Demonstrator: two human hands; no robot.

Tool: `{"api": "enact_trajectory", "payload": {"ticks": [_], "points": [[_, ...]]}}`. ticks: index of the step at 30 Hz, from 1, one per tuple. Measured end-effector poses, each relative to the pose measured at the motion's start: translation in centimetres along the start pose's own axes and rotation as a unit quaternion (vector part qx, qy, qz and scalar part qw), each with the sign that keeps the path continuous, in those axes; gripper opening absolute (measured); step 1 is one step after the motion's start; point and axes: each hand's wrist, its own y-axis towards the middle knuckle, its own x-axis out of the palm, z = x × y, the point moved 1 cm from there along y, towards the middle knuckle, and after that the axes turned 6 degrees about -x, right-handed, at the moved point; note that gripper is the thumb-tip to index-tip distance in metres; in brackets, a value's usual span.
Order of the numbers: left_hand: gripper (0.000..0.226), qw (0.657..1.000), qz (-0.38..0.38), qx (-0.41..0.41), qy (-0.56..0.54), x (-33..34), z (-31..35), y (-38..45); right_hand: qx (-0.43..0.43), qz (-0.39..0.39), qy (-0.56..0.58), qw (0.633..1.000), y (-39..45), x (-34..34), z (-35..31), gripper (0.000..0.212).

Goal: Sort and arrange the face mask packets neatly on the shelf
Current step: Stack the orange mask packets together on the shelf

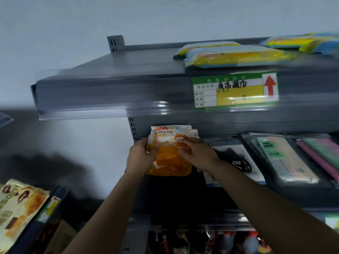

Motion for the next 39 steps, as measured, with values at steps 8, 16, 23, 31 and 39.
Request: {"api": "enact_trajectory", "payload": {"ticks": [8, 16, 23, 31, 39], "points": [[0.045, 0.998, -0.03, 0.041, 0.041, -0.1, -0.6, 0.7, -0.006, 0.032, -0.072, 0.997, -1.4, -0.6, -0.7, 0.059], [0.042, 0.994, -0.096, 0.021, -0.036, 0.5, 0.1, 1.4, 0.041, 0.034, -0.093, 0.994, -1.2, -0.7, -0.9, 0.061], [0.037, 0.996, -0.069, 0.057, 0.024, -0.4, 0.3, 1.3, 0.036, 0.047, -0.082, 0.995, -1.3, -1.2, -1.5, 0.061], [0.051, 0.973, -0.041, 0.125, 0.19, -0.4, 2.9, -0.4, 0.062, 0.066, -0.081, 0.993, -3.3, -2.3, -1.5, 0.063], [0.052, 0.921, -0.03, 0.227, 0.316, 3.4, 9.6, -4.6, 0.099, 0.097, -0.157, 0.978, -9.7, -6.1, 2.4, 0.059]]}}
